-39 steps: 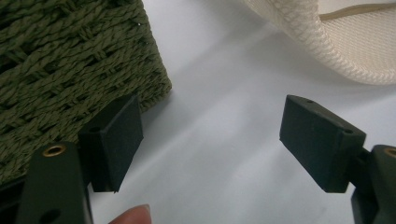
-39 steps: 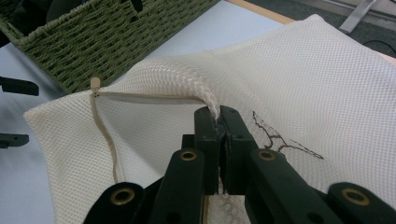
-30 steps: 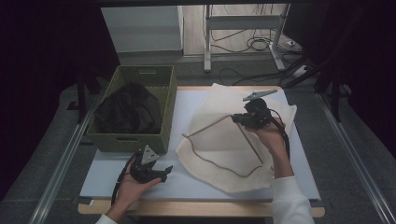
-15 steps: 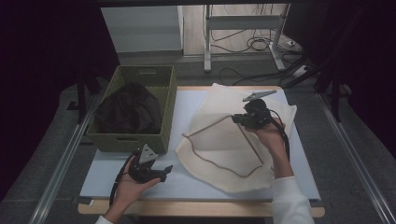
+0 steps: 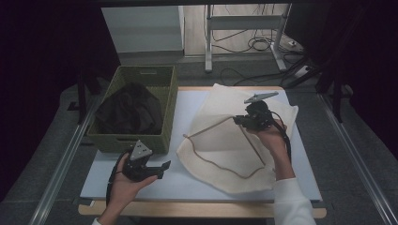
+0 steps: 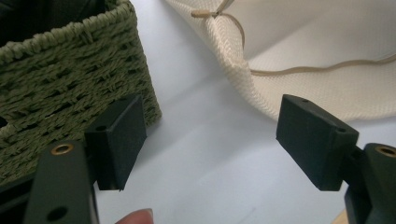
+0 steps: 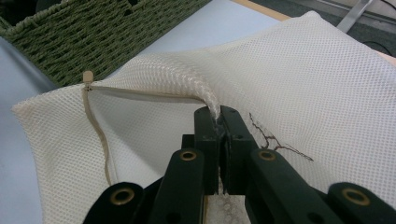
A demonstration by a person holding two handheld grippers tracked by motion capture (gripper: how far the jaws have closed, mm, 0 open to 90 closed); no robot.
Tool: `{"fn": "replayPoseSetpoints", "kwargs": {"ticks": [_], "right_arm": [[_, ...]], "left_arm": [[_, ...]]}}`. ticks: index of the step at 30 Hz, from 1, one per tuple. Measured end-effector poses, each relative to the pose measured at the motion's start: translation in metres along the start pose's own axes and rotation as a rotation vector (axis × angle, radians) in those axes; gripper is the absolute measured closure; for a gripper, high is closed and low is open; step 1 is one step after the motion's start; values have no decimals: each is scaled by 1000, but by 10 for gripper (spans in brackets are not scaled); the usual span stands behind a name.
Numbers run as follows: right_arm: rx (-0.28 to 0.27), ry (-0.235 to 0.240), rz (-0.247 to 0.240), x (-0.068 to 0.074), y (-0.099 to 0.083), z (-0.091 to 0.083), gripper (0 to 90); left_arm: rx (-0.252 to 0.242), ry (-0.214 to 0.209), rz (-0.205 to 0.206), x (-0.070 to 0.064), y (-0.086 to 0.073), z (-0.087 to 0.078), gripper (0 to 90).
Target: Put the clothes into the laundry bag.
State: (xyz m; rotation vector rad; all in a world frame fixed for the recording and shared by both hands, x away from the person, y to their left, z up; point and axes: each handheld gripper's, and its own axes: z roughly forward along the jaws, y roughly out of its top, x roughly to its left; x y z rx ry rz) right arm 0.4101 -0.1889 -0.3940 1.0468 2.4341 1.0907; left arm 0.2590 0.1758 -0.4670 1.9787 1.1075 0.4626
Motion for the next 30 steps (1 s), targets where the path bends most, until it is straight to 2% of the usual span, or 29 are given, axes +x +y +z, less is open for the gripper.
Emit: {"fn": "replayPoseSetpoints", "kwargs": {"ticks": [6,9,13,14,19,27,30], "right_arm": [[-3,10,1,-1,-1,1,867],[-4,12,0,-2,-1,0,867],[-12,9,3,-2,-2,-1,866],[-13,10,5,-2,-2,-1,866],[-10,12,5,-3,-2,0,866],[-19,10,13,-7,-3,-1,865],[-20,8,12,-7,-3,-1,865]], "left_arm": [[-17,-11,-16,3,3,-5,240],[-16,-2,-14,6,8,-11,237],[-42,7,-21,11,20,-20,229],[-54,28,-19,13,25,-22,227],[-66,31,-25,18,34,-23,220],[-104,62,-37,32,50,-26,221],[-113,63,-60,40,55,-26,219]]}}
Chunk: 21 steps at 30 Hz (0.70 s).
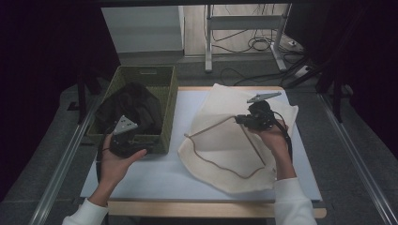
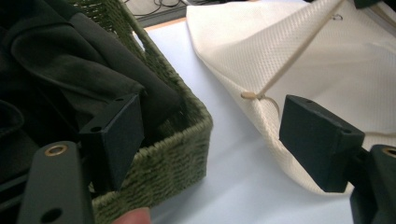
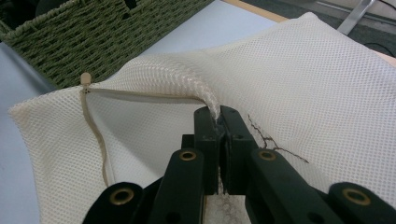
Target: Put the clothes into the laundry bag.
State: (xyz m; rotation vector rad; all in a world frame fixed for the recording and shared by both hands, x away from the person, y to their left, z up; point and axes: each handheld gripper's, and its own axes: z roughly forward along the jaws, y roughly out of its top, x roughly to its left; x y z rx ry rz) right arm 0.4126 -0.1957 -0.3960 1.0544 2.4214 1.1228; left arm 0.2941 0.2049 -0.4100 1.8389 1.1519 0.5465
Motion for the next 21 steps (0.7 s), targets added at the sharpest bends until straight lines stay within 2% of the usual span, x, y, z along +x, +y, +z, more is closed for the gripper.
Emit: {"fn": "replayPoseSetpoints", "kwargs": {"ticks": [7,11,15,21], "right_arm": [[-6,-1,0,-1,0,-1,864],[-3,-3,-2,0,0,0,864],[-3,-4,-3,0,0,0,864],[-6,-4,-3,-1,0,-1,863]], "left_arm": [[9,21,-11,11,10,5,219],[23,23,-38,22,18,12,217],[36,50,-58,32,24,20,214],[52,60,-98,46,28,30,213]]}}
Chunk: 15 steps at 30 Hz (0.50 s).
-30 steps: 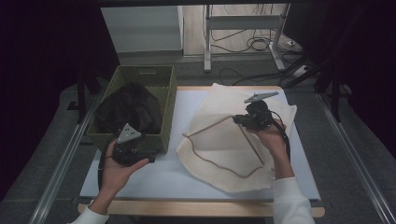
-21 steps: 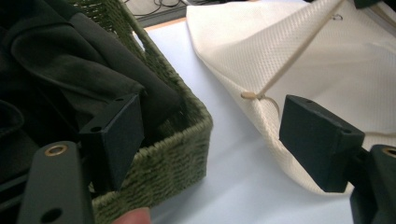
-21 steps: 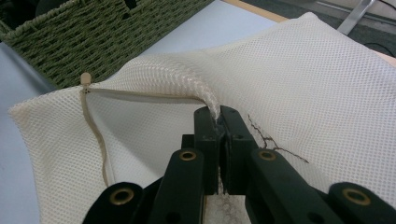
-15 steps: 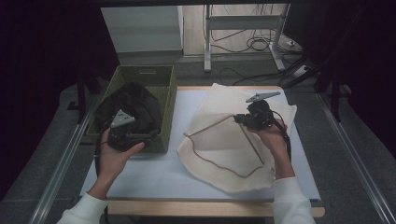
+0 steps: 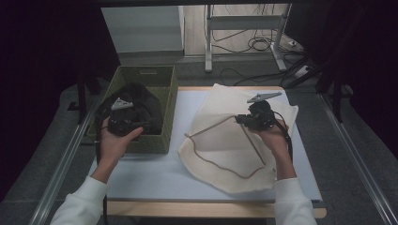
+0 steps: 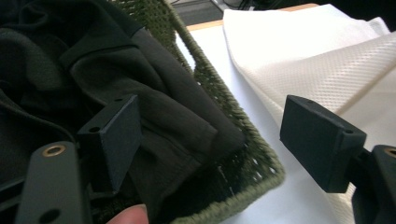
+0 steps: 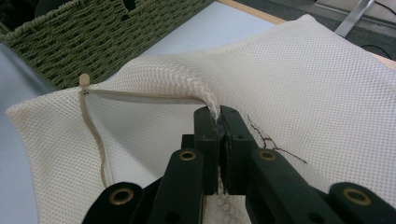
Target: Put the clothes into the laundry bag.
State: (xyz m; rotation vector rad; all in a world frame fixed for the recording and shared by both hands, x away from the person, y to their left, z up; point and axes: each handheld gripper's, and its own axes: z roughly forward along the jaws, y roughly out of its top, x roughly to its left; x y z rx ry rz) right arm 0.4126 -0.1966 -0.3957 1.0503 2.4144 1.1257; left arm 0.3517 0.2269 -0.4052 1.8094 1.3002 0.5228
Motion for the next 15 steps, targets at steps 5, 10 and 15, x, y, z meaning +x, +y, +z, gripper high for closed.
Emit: {"fn": "replayPoseSetpoints", "kwargs": {"ticks": [5,10,15], "right_arm": [[2,-1,1,0,0,1,863],[1,0,5,-1,-1,1,863],[2,0,3,-1,-1,1,862]], "left_arm": [[7,7,-23,5,6,7,210],[20,14,-44,11,14,14,206],[44,18,-56,16,23,25,201]]}}
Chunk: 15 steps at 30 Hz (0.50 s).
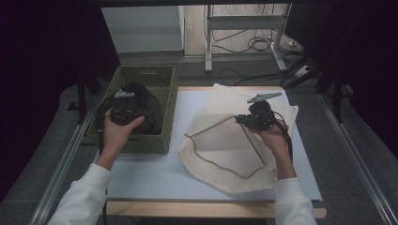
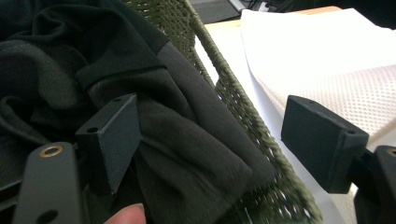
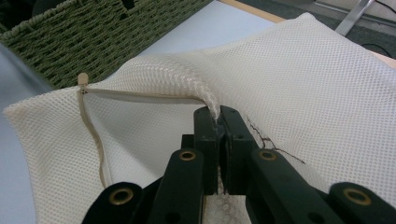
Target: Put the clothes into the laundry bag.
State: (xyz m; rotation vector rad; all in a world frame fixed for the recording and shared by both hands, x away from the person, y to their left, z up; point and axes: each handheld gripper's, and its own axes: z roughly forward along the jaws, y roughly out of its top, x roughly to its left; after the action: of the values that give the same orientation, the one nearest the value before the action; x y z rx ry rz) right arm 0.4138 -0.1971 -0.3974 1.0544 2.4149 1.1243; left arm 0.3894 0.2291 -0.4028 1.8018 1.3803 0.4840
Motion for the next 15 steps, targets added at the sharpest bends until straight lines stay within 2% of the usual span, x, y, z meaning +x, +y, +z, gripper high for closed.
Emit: {"fn": "replayPoseSetpoints", "kwargs": {"ticks": [8,15], "right_arm": [[2,1,1,0,0,-1,862],[5,6,2,0,-1,0,862]], "left_arm": [[37,6,-62,11,15,21,194],[53,40,-64,13,25,33,190]]}}
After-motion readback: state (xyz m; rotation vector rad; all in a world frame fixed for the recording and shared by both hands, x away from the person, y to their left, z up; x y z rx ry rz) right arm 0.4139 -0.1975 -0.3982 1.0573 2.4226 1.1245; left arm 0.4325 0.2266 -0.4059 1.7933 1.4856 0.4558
